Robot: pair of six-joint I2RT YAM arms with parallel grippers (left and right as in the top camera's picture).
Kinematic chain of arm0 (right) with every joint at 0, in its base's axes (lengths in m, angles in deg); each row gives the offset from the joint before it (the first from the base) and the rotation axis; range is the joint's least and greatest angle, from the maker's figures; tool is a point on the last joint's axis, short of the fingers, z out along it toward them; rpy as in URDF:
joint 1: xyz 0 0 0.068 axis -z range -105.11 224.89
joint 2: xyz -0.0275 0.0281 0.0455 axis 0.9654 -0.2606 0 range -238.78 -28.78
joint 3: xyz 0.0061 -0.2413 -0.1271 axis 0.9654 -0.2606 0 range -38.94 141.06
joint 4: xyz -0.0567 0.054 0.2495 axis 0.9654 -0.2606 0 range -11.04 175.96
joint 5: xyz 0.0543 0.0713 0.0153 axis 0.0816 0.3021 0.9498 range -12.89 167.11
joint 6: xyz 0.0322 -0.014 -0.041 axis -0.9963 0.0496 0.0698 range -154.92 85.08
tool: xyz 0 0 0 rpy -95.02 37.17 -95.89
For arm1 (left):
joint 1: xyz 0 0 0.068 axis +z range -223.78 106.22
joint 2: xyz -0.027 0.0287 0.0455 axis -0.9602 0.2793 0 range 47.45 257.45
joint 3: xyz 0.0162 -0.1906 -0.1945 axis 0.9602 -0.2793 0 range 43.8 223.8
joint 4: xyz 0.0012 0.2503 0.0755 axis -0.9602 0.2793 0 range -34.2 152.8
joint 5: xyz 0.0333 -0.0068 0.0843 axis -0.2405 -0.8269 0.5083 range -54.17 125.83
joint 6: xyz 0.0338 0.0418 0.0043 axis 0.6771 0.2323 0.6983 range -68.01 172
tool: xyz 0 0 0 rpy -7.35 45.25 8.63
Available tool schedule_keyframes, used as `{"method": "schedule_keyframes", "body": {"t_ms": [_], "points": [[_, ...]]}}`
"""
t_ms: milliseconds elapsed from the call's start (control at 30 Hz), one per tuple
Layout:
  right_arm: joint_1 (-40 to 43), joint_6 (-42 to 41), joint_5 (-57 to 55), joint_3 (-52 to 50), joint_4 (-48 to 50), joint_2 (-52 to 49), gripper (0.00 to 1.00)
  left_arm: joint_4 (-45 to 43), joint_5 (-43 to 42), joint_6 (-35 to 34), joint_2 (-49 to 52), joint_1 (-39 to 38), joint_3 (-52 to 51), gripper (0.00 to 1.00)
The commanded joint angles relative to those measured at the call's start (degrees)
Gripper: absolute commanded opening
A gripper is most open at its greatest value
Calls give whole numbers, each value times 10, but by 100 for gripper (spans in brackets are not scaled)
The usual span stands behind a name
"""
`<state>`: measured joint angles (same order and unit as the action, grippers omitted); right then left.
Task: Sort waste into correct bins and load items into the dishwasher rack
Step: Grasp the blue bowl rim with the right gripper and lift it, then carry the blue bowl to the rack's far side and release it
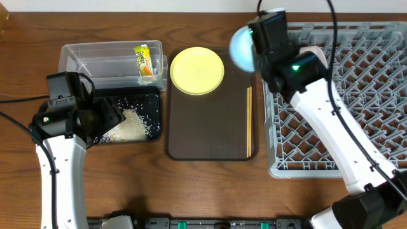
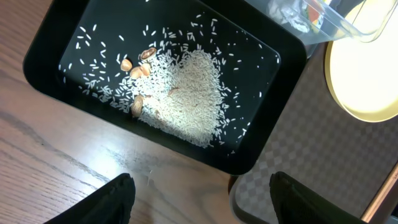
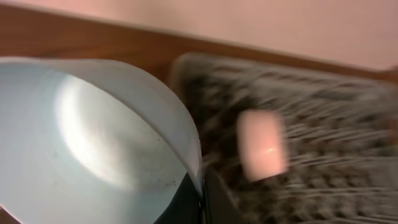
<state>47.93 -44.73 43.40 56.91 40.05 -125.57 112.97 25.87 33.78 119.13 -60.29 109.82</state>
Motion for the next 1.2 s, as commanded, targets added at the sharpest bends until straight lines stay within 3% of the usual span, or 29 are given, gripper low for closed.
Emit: {"method": "schedule_keyframes", "body": {"t_ms": [0, 267, 400, 633, 800, 1167], "points": [[10, 47, -143, 5, 12, 2, 1, 3, 2, -5, 2, 3, 3, 73], [33, 106, -174, 5, 46, 2, 1, 3, 2, -5, 2, 3, 3, 73], [49, 174, -221, 4, 102, -7, 1, 3, 2, -6, 2, 3, 3, 73], [67, 401, -263, 4, 308, -51, 1, 3, 2, -5, 2, 3, 3, 73], [71, 499, -263, 4, 395, -99, 1, 3, 2, -6, 2, 3, 3, 73], [76, 500, -344, 4, 399, -205, 1, 3, 2, -5, 2, 3, 3, 73]]}}
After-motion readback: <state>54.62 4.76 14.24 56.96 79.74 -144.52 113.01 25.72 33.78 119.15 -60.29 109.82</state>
